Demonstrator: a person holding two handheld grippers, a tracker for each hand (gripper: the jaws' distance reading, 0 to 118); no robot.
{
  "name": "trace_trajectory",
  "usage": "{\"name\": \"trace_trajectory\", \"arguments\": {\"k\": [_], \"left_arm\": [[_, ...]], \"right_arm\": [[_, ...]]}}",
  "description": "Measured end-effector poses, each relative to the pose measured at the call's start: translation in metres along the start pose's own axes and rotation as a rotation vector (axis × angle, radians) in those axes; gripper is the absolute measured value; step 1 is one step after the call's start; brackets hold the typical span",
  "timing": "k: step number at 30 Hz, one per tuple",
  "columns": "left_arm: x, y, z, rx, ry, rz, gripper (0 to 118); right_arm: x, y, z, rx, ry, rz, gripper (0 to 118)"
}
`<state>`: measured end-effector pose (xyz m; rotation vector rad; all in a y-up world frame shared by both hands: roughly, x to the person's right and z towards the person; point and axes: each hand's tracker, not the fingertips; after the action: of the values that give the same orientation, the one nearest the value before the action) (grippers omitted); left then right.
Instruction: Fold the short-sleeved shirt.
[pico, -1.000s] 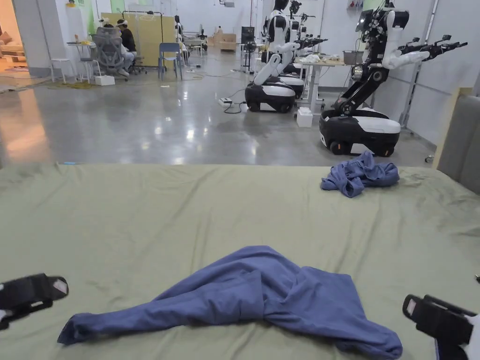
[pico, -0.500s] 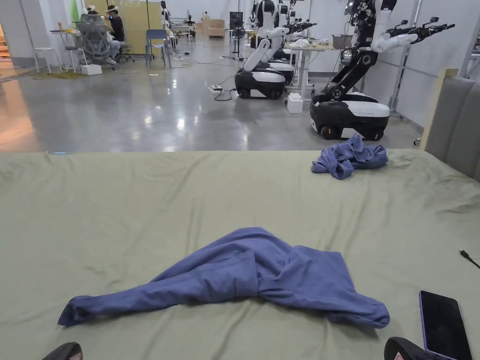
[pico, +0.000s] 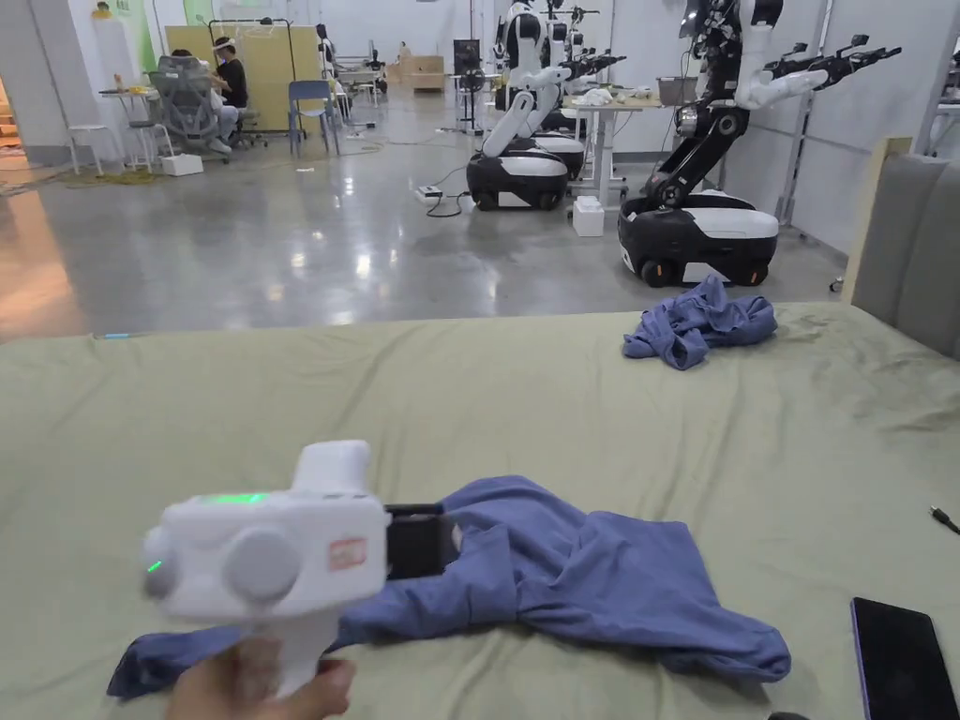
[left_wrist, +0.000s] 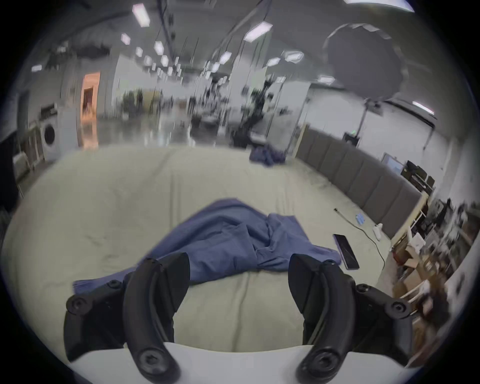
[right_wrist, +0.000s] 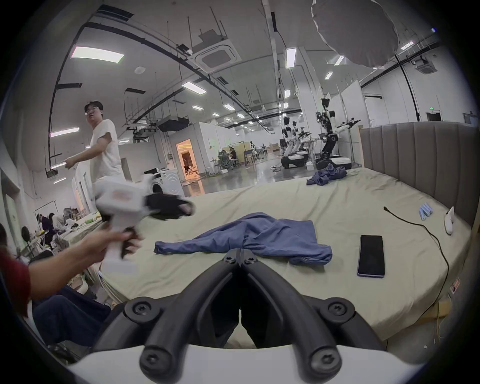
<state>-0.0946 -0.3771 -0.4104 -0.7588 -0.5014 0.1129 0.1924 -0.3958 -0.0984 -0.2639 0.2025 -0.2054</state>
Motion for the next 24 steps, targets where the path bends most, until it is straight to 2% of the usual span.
{"name": "trace_trajectory", "arguments": {"k": [3,6,10,11,12,13,14,16,20,24], "left_arm": [[0.009,0.027,-0.084,-0.111,0.038,0.061,90],[0.017,0.034,-0.156,-0.242,0.153,0.022,90],[0.025,0.019,-0.187,-0.264,0.186,0.039,87],[0.026,0.015,-0.187,-0.274,0.231,0.014,78],[0.030,0.011,-0.184,-0.254,0.280,-0.026,58],[0.033,0.007,-0.177,-0.237,0.317,-0.065,16],[0.032,0.005,-0.168,-0.203,0.310,-0.064,11],[0.021,0.003,-0.150,-0.189,0.207,-0.010,10],[0.012,-0.004,-0.121,-0.146,0.169,0.052,10],[0.014,-0.016,-0.096,-0.113,0.138,0.047,10]], "right_arm": [[0.009,-0.005,-0.001,-0.022,-0.006,-0.034,2],[0.019,-0.006,-0.003,-0.041,-0.005,-0.065,2],[0.030,-0.003,0.001,-0.047,-0.018,-0.065,2],[0.033,-0.002,0.002,-0.048,-0.022,-0.064,2],[0.038,-0.001,0.002,-0.047,-0.024,-0.061,2],[0.041,-0.001,0.000,-0.050,-0.029,-0.059,2],[0.043,-0.001,-0.001,-0.050,-0.031,-0.058,2],[0.050,0.001,-0.003,-0.046,-0.029,-0.056,2],[0.049,0.009,-0.015,-0.045,-0.021,-0.052,2],[0.049,0.025,-0.030,-0.033,0.022,-0.053,2]]}}
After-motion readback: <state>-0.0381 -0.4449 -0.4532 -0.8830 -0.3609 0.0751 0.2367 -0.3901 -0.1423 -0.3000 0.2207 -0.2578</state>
